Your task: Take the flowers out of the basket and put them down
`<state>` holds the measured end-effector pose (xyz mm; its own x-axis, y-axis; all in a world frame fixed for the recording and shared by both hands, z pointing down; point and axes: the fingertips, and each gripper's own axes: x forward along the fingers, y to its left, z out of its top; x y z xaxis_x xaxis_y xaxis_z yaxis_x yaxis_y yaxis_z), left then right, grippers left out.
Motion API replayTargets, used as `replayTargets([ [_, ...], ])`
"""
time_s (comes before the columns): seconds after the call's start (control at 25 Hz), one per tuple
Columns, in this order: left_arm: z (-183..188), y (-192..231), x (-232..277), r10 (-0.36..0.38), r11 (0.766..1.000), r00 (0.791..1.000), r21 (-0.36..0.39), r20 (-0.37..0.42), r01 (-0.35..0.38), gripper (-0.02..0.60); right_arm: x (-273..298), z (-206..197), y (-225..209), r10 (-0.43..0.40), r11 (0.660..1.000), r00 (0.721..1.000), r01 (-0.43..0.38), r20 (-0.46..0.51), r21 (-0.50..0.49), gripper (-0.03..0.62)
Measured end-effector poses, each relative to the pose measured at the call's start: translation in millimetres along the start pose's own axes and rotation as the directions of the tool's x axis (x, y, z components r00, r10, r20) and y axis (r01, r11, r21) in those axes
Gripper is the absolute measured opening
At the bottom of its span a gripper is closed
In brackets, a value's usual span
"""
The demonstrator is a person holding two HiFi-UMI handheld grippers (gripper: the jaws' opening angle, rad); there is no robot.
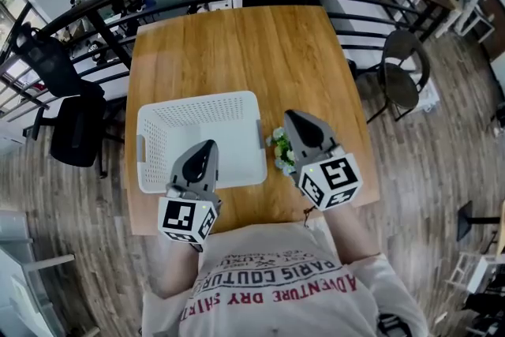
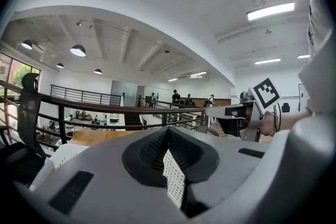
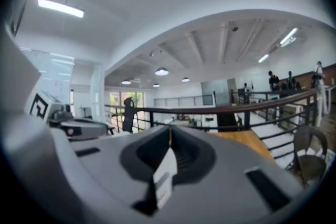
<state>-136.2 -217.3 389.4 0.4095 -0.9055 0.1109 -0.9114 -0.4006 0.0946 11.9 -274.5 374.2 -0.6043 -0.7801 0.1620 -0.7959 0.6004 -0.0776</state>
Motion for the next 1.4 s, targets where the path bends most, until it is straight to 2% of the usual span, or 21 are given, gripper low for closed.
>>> replayTargets([
  [0.4, 8.3, 35.7, -19.0, 0.048, 0.999, 0.999, -0.002, 0.024, -0.048, 0.026, 13.3, 9.8, 43.4, 0.031, 0.993, 0.996, -0.021, 0.081, -0.112, 0.029],
  [0.64, 10.9, 45.7, -22.4, 0.062, 0.998, 0.997, -0.014, 0.041, -0.061, 0.026, 16.3, 2.6, 54.5, 0.040, 0.986, 0.997, -0.029, 0.066, -0.163, 0.029],
  [1.0, 13.1, 51.1, -25.5, 0.054, 0.999, 0.998, -0.005, 0.042, -0.054, 0.026, 21.1, -8.2, 60.4, 0.033, 0.985, 0.999, -0.026, 0.034, -0.173, 0.029],
  [1.4, 13.9, 51.2, -31.6, 0.052, 0.999, 0.998, -0.009, 0.043, -0.052, 0.026, 18.4, -6.0, 65.5, 0.049, 0.986, 0.998, -0.040, 0.050, -0.164, 0.029],
])
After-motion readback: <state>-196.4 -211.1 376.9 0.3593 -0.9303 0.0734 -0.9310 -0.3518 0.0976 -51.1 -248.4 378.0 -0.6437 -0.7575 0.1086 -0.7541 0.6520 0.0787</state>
